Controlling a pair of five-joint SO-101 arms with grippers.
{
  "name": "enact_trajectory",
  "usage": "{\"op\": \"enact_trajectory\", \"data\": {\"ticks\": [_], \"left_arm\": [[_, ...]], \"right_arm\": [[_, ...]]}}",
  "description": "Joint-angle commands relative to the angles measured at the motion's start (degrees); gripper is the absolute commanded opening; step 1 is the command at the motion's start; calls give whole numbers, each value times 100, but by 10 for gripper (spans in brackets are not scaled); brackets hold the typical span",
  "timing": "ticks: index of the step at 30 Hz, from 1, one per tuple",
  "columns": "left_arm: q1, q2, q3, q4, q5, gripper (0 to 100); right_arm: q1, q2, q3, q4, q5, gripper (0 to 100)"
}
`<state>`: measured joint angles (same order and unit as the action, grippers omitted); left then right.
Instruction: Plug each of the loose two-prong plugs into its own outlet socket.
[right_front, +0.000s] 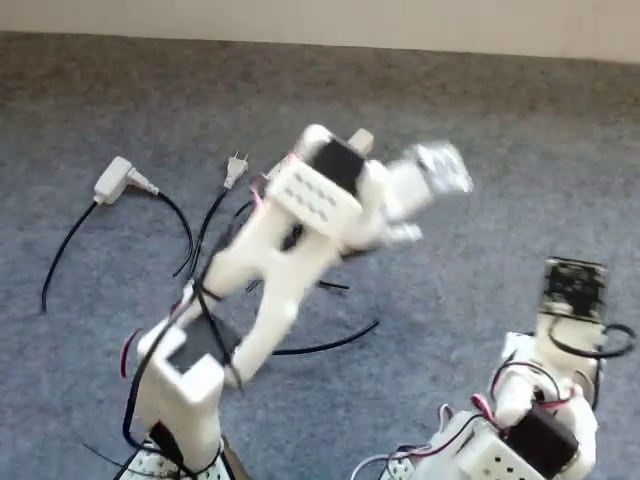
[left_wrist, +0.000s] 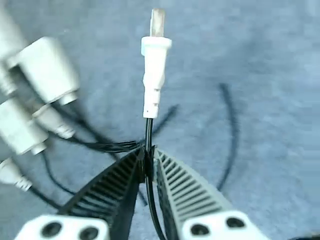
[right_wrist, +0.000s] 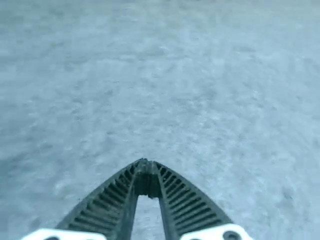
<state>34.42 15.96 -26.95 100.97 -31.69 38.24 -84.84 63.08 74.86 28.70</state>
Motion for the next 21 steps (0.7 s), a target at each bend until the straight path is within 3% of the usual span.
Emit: {"op": "enact_trajectory", "data": {"ticks": [1,5,11,16,21], "left_arm": [[374,-734,954,-466,-18,4],[549,-866,1930,-1292,-35,4],[901,-857,2782,-2242,176,35],[1165,-866,2826,-1899,53,194],[646,-919,2018,-1213,-26,213]], "right_arm": [[1068,-4,400,-708,35,5],[1745,-4,919,-1182,35,5],[1622,-4,1191,-1262,53,5],[1490,-4,1200,-1262,79,5],[1349,-4,1200,-1244,79,5]]}}
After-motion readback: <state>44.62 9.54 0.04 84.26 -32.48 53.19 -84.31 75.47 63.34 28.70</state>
